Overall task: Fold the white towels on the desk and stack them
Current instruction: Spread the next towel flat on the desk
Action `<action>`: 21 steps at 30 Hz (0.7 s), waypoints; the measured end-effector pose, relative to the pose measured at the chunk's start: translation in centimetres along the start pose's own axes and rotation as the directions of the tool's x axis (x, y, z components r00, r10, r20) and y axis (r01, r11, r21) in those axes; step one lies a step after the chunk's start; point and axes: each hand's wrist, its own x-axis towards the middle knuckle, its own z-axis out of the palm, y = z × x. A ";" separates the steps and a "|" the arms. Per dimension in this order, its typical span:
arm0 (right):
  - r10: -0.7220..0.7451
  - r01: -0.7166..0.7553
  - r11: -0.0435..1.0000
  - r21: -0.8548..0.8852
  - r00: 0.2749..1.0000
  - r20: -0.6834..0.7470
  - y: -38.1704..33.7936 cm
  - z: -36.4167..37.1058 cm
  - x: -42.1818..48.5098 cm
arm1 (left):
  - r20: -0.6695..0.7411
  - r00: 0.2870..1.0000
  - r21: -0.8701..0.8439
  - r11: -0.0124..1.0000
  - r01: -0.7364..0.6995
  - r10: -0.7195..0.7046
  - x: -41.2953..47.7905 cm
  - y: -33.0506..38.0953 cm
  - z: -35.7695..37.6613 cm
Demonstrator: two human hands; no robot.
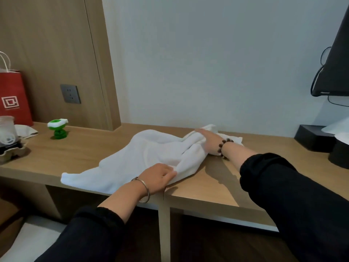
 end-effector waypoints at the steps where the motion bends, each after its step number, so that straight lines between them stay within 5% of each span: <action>1: -0.055 0.060 0.985 -0.160 0.998 0.037 -0.1 1.1 -0.3 | -0.011 0.997 -0.127 0.989 0.071 -0.073 0.4 0.6 0.1; 4: -0.149 0.245 0.816 -0.524 0.964 0.219 -1.3 3.3 -1.1 | 0.003 0.980 -0.206 0.959 0.193 -0.197 1.7 1.3 0.6; 7: -0.127 0.277 0.748 -0.603 0.952 0.280 -1.4 3.2 -2.0 | 0.012 0.980 -0.111 0.974 0.197 -0.197 2.5 1.3 1.2; 11: 0.092 0.000 0.773 -0.635 0.989 0.112 1.5 1.1 -4.1 | 0.007 0.956 0.061 0.954 0.293 -0.294 3.4 0.9 1.8; 14: 0.373 -0.216 0.744 -0.633 0.919 0.124 4.3 -0.2 -6.0 | -0.064 0.939 0.114 0.933 0.342 -0.337 3.7 0.5 2.5; 19: 0.523 -0.364 0.799 -0.479 0.814 0.253 5.0 -1.1 -7.5 | -0.129 0.931 0.198 0.911 0.362 -0.342 4.0 -0.2 3.5; 21: 0.545 -0.352 0.758 -0.549 0.805 0.236 4.5 -0.5 -7.4 | -0.203 0.936 0.181 0.928 0.325 -0.288 4.1 0.0 3.5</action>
